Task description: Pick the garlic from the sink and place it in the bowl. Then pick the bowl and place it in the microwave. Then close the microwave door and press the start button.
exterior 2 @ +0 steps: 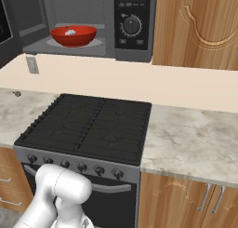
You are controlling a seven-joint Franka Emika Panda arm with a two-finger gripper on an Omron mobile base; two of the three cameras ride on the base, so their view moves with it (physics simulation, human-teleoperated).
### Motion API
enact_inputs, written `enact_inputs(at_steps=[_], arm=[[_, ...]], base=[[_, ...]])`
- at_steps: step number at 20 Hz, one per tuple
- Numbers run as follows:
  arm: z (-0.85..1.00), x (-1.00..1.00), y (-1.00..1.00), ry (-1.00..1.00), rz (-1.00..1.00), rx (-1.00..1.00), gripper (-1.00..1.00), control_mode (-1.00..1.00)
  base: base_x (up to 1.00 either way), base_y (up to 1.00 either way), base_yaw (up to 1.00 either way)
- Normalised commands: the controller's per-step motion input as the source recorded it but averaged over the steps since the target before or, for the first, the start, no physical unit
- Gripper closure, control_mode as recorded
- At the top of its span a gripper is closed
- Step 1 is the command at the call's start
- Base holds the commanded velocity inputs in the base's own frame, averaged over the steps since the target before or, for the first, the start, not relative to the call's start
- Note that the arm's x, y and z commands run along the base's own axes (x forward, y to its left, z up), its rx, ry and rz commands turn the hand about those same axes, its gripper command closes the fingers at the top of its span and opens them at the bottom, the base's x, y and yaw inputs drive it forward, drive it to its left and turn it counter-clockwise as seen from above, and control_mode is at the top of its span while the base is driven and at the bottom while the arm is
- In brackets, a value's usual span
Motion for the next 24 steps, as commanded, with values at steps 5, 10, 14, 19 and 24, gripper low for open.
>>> enact_inputs(at_steps=[5, 10, 14, 19, 24], arm=[[0.53, -0.17, -0.67, -0.10, -0.07, 0.15, -1.00, -1.00], [0.56, -0.09, -0.76, -0.05, -0.08, 0.16, -1.00, -1.00], [0.60, -0.04, -0.83, -0.01, -0.09, 0.16, -1.00, -1.00], [0.71, 0.00, -0.84, 0.00, -0.07, 0.16, -1.00, -1.00], [0.88, 0.00, -0.75, 0.00, -0.05, 0.15, -1.00, -1.00]], base=[[0.00, 0.00, 0.00], [0.00, 0.00, 0.00], [0.00, 0.00, 0.00], [0.00, 0.00, 0.00], [0.00, 0.00, 0.00]])
